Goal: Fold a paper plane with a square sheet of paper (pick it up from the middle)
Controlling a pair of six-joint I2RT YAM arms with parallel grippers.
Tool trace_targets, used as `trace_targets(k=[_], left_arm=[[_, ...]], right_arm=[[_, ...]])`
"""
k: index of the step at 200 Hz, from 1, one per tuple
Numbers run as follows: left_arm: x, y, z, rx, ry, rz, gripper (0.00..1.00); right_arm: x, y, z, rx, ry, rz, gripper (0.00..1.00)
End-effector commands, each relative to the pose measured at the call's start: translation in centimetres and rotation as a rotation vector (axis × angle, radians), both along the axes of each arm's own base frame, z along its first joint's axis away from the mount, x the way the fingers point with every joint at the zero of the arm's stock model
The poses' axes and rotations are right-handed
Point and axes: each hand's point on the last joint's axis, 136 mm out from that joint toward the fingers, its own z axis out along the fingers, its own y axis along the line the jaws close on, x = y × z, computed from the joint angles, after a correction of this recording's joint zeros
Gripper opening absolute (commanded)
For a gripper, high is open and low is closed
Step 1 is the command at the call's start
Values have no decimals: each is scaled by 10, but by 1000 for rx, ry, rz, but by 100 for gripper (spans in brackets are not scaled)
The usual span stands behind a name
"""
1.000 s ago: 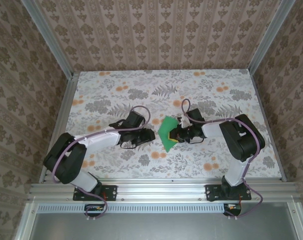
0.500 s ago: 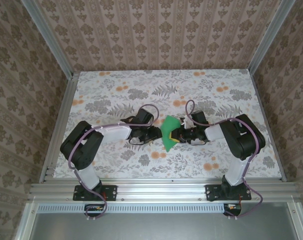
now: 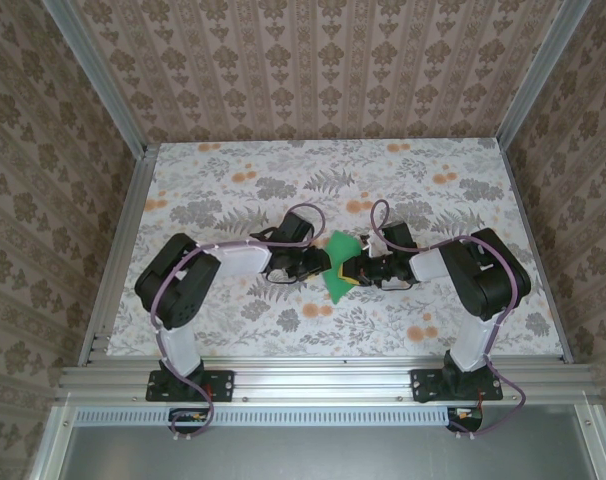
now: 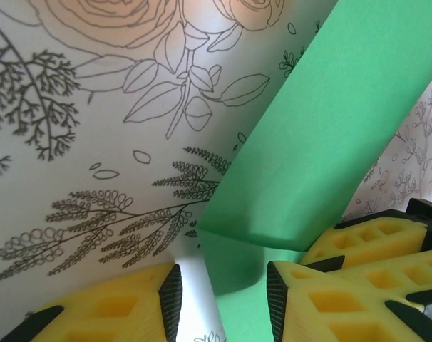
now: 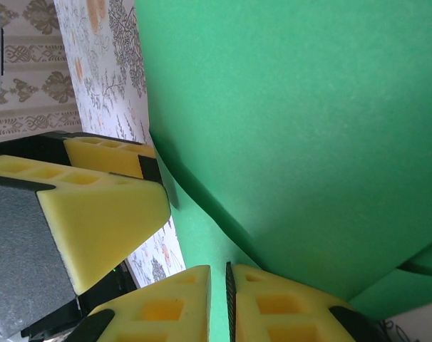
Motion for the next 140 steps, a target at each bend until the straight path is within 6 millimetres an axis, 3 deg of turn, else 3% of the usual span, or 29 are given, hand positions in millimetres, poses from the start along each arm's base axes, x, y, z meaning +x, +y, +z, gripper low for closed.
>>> trace_targets(k=[1, 63, 103, 116, 140], left_arm=[[8, -15, 2, -48, -9, -11, 37], [12, -17, 4, -70, -15, 1, 24], [14, -18, 13, -95, -32, 20, 7], [13, -16, 16, -91, -38, 32, 1], [9, -9, 21, -48, -61, 58, 0]], right_arm=[[-11, -14, -28, -91, 88, -24, 17], [-10, -14, -28, -100, 92, -15, 18], [-8, -13, -23, -103, 84, 0, 20], [-6, -13, -18, -106, 73, 5, 20], [-1, -12, 0, -115, 30, 15, 24]])
